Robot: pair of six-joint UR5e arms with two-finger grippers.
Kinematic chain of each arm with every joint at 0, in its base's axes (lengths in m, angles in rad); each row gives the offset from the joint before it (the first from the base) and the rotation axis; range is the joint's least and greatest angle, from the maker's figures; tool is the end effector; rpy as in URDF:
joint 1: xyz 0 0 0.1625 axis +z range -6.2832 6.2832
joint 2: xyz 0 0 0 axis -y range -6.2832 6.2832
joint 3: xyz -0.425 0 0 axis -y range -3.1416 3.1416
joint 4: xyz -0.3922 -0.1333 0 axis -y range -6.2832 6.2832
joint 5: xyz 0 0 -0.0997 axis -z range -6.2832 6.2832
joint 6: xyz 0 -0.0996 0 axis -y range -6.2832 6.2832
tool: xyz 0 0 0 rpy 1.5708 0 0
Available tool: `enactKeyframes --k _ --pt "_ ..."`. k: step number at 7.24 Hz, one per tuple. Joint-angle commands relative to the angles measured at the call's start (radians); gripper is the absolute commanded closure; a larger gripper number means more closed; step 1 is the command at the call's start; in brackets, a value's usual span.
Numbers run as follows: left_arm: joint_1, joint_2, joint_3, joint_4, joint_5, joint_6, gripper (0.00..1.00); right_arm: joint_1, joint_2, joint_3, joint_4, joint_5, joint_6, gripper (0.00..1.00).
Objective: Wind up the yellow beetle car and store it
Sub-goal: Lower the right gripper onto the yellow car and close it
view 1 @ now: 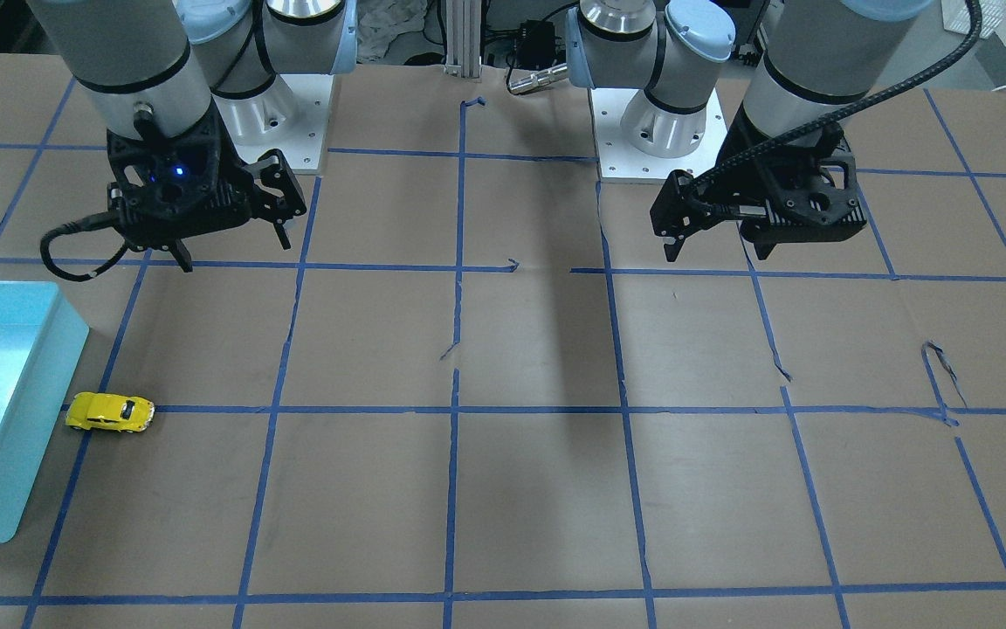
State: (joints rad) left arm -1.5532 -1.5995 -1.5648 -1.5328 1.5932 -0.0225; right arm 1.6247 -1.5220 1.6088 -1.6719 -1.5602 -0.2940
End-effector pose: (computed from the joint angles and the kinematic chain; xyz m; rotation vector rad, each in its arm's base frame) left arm -0.1222 -0.5077 0.4804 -0.0628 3.1185 -0.0239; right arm 0.1618 -0.5046 0.4548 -0.5423 3.0854 -0.0242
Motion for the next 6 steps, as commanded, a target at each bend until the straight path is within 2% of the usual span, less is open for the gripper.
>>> enactKeyframes --k 1,2,3,5,6 --pt "-0.001 0.010 -0.011 -0.013 0.001 0.001 0.00 -0.002 0.014 0.158 -0.130 -0.108 -0.111 0.00" --pt "-0.001 0.010 -0.012 -0.013 0.001 -0.001 0.00 -0.002 0.054 0.231 -0.317 -0.221 -0.263 0.00" --pt "-0.001 0.010 -0.014 -0.013 0.001 0.001 0.00 -0.006 0.066 0.311 -0.450 -0.213 -0.381 0.00" --pt "-0.001 0.012 -0.012 -0.012 -0.001 -0.001 0.00 -0.006 0.086 0.429 -0.573 -0.155 -0.504 0.00" --pt "-0.001 0.015 -0.015 -0.016 -0.002 0.001 0.00 -0.028 0.117 0.445 -0.657 -0.135 -0.715 0.00"
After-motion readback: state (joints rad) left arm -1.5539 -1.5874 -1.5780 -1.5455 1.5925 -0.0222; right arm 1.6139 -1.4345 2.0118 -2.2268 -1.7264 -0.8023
